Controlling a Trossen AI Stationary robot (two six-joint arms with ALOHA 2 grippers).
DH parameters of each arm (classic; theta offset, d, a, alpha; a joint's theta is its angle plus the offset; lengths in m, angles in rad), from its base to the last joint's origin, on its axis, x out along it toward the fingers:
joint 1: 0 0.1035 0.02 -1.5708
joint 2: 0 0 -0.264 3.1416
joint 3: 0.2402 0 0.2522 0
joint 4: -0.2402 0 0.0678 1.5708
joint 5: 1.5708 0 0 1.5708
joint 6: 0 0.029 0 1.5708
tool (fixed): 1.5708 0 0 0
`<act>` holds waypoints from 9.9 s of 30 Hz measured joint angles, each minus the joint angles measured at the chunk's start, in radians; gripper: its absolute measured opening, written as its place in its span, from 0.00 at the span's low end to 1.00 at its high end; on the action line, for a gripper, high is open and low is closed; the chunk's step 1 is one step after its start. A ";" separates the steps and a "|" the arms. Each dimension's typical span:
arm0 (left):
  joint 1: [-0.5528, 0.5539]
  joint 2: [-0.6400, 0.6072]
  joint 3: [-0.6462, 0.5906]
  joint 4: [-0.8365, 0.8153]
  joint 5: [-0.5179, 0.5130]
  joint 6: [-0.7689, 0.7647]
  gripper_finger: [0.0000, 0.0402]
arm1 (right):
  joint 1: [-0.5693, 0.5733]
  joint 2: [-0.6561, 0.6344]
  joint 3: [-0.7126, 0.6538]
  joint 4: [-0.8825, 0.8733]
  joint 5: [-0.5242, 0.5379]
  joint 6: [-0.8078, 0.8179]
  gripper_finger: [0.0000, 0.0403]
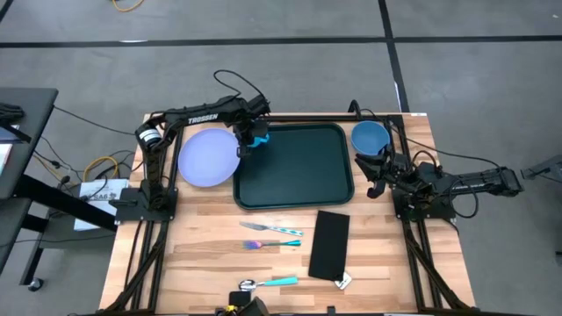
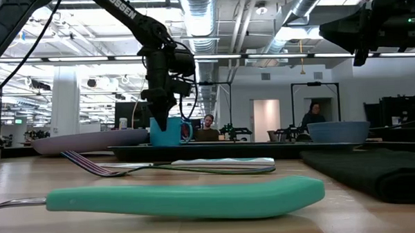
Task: Set up tray
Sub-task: Put the blue mug on the black tray, then put the white plate on the black tray
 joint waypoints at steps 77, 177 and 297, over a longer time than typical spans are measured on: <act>-0.624 -0.988 -0.472 -0.269 -0.143 -0.805 0.32 | 0.002 0.000 0.000 0.000 -0.005 0.000 0.17; -0.516 -0.712 -0.824 0.271 -0.324 -0.861 0.32 | -0.013 0.000 0.000 0.000 -0.005 -0.012 0.17; -1.005 -0.566 -0.348 0.042 -0.313 -0.191 0.00 | -0.013 0.000 0.000 0.000 -0.006 -0.026 0.17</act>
